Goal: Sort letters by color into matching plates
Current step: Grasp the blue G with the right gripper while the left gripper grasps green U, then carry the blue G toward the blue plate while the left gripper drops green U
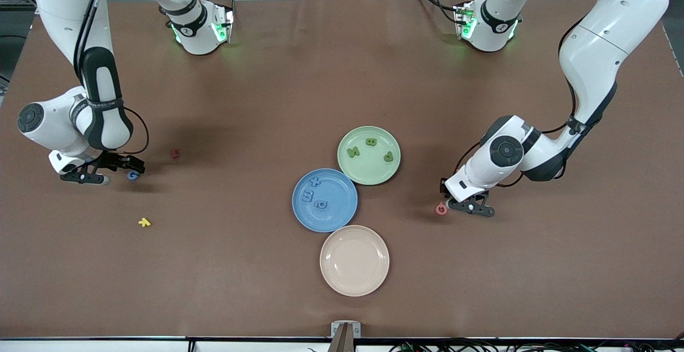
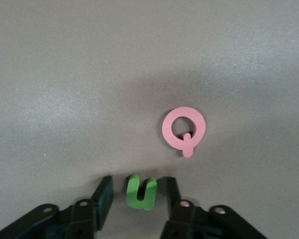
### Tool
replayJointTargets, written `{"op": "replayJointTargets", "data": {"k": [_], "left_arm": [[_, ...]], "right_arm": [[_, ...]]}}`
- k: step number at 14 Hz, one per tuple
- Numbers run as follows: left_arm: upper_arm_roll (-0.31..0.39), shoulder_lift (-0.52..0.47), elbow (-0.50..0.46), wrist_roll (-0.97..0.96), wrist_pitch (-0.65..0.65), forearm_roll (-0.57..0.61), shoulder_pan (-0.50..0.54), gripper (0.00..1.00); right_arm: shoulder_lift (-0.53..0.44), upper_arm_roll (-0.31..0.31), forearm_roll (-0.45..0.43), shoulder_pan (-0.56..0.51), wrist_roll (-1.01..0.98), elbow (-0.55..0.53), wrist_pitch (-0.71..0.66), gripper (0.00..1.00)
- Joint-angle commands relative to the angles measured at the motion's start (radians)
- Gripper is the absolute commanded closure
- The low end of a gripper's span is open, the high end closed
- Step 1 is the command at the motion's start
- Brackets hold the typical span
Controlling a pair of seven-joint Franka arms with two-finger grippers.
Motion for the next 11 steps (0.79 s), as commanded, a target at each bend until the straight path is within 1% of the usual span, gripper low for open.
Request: {"op": "replayJointTargets", "data": {"k": [1, 2, 3, 6, 9, 11], "left_arm": [[0.001, 0.002, -0.009, -0.004, 0.02, 0.024, 0.007, 0.65], [0.001, 0.002, -0.009, -0.004, 0.02, 0.023, 0.006, 0.69], [0.001, 0.002, -0.009, -0.004, 0.02, 0.024, 0.006, 0.71], [0.001, -0.004, -0.007, -0.013, 0.018, 0.023, 0.003, 0.76], [-0.008, -0.024, -0.002, -0.015, 0.006, 0.008, 0.003, 0.76], [-0.052, -0.035, -0.002, -0.045, -0.038, 0.004, 0.007, 0.76]], "right_arm": [[0.052, 0.065, 0.041, -0.076, -0.079, 0.046, 0.058, 0.0], [0.061, 0.08, 0.041, -0.096, -0.079, 0.058, 0.062, 0.0], [0.069, 0.091, 0.041, -0.106, -0.077, 0.066, 0.064, 0.02], [0.07, 0.1, 0.042, -0.11, -0.076, 0.066, 0.061, 0.09], [0.07, 0.103, 0.067, -0.105, -0.074, 0.063, 0.05, 0.1], [0.07, 0.103, 0.071, -0.1, -0.071, 0.057, 0.047, 0.1]]}}
